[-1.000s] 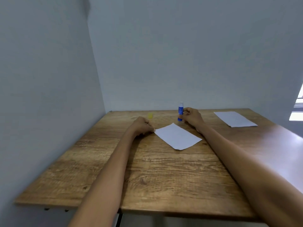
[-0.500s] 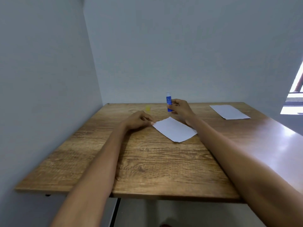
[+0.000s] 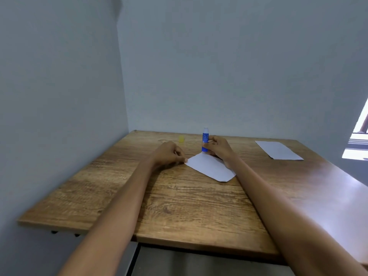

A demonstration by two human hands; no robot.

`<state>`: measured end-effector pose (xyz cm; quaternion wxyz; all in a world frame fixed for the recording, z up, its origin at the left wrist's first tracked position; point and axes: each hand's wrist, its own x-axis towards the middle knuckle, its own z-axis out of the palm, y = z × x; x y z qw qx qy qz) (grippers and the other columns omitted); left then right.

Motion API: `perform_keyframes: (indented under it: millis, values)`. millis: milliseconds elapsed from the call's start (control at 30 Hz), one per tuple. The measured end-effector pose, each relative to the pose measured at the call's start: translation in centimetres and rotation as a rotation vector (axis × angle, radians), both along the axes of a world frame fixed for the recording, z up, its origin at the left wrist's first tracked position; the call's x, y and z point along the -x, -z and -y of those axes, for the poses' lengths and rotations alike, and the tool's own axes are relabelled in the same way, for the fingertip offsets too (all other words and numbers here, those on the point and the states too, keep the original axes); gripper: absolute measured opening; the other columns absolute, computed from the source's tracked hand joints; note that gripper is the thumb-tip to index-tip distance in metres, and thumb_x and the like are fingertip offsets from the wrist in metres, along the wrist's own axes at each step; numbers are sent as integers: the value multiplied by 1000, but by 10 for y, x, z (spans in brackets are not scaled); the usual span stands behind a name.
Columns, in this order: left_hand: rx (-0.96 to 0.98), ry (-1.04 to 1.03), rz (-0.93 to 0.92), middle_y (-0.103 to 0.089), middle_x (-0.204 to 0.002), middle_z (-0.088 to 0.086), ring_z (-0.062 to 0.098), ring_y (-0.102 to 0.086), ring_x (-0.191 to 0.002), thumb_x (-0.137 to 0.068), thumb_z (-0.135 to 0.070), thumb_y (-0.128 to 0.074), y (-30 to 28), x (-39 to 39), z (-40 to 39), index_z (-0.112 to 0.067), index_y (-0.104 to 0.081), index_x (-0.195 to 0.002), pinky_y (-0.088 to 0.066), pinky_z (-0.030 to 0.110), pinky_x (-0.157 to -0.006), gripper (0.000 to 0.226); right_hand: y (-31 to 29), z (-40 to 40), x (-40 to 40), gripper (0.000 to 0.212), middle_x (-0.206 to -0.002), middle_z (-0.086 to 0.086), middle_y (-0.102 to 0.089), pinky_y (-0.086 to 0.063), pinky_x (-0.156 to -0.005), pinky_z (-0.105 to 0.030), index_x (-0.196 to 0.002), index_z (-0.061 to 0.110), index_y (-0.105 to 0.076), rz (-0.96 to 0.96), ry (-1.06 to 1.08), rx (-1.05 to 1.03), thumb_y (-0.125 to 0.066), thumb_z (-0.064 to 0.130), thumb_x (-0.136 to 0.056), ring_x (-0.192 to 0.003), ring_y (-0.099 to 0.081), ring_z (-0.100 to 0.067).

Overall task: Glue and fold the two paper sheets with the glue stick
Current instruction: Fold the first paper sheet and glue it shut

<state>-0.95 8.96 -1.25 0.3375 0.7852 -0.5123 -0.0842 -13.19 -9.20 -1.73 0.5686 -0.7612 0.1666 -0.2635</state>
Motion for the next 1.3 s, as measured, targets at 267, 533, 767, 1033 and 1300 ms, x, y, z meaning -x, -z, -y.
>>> perform_keyframes:
  millis: [267,533,767,1033,1300]
  values:
    - [-36,95,77,-65,-95,0,4,-55,-84,-84,-15,-69,3,-9,-3,-19,-74,-102,-43,11,-77,19,2,2,-1,30,-98,-9,-65,-54,-75,-23,-120,7,-59,62,-45,3,-59,16,-92,-90,-63,-17]
    - [-21,43,39,-60,-106,2,12,-59,-95,-78,-16,-72,5,-11,-1,-29,-75,-85,-47,25,-83,15,-6,-7,-9,9,-68,-2,-60,-53,-62,-27,-92,17,-64,269,-70,-271,-60,24,-90,-59,-58,-10]
    - [76,31,-98,-62,-97,-13,4,-58,-91,-74,-4,-57,3,-2,-16,-22,-78,-78,-41,19,-82,28,-10,-2,-8,17,-73,7,-69,-54,-67,-18,-92,14,-71,321,-118,-219,-72,28,-82,-71,-65,-5]
    - [61,-34,91,-64,-100,-11,3,-58,-91,-72,-12,-54,2,12,-29,-26,-78,-86,-42,18,-82,31,-11,-32,-22,25,-76,0,-68,-54,-61,-19,-92,10,-67,157,-77,247,-69,34,-84,-64,-66,-5]
    - [-21,-61,157,-63,-100,-18,8,-58,-98,-73,-19,-51,0,28,-41,-34,-62,-82,-43,24,-83,21,-12,-40,-17,34,-76,-5,-67,-53,-69,-28,-92,3,-67,152,-52,318,-69,36,-84,-64,-65,-12]
